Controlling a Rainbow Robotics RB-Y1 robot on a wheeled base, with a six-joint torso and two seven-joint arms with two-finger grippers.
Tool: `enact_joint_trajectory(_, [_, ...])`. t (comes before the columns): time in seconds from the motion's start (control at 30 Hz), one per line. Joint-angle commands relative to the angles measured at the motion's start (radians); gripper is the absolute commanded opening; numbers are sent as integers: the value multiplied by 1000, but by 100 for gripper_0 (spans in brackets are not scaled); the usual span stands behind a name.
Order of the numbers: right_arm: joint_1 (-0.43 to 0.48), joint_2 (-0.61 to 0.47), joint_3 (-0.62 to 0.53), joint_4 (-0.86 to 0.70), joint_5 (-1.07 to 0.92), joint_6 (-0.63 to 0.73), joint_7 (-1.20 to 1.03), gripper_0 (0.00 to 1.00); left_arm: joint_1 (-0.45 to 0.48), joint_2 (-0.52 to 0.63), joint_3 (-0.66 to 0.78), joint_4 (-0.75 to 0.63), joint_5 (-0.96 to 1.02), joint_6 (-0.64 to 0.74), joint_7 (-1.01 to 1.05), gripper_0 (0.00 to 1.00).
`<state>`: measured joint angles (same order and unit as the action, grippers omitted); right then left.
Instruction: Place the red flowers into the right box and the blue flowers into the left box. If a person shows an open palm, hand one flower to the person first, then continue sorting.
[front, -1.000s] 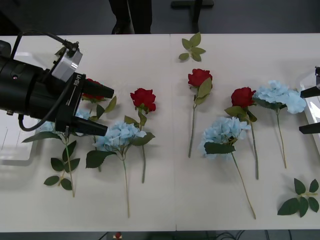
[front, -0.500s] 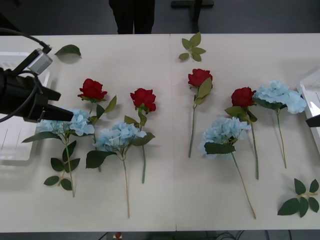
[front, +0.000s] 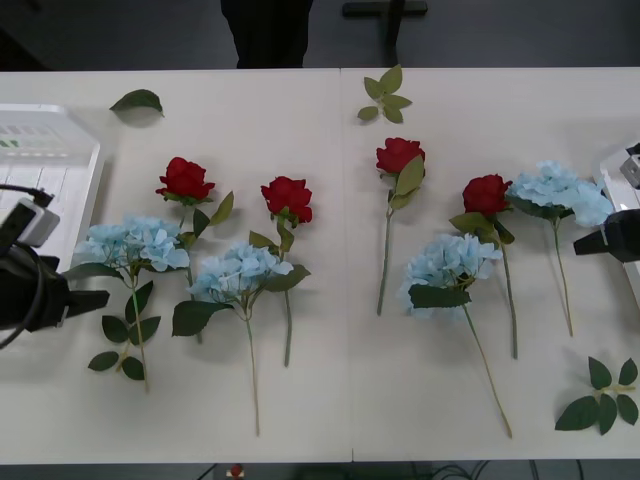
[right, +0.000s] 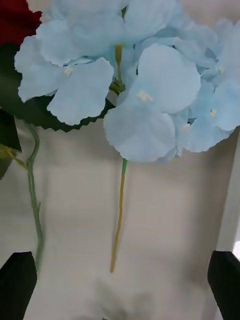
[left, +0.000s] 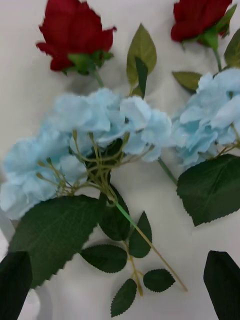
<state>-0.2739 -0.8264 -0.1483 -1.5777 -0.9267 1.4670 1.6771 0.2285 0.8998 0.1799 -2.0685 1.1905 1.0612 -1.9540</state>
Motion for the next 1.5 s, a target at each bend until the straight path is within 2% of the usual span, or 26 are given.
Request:
enact_joint_trajectory(0.03, [-21,6,1,47,12,-31,-36,100,54,-84,-7,-21,-51,-56,20,100])
enact_joint_trajectory(0.2, [-74,33,18,145,32,-62,-27,100,114,-179,-28,-21,-134,-104,7,100])
enact_joint_trajectory(0.37, [-111,53,85,202,101,-136,-33,100,115,-279,-62,13,-213,-130,7,100])
enact_joint_trajectory(0.5, [-122,76,118,219,137,-175,-39,100,83,-331,-92,38,-284,-130,43,100])
enact_joint_trajectory(0.93, [-134,142,165,320,172,-274,-33,100,-24,-332,-240,42,-502,-130,414,100])
enact_joint_trajectory(1.3, [-136,165,193,344,204,-312,-33,100,-34,-288,-198,45,-520,-132,422,100])
enact_joint_trajectory(1.5, [-136,176,194,344,216,-315,-33,98,-103,-279,-206,136,-525,-144,409,100])
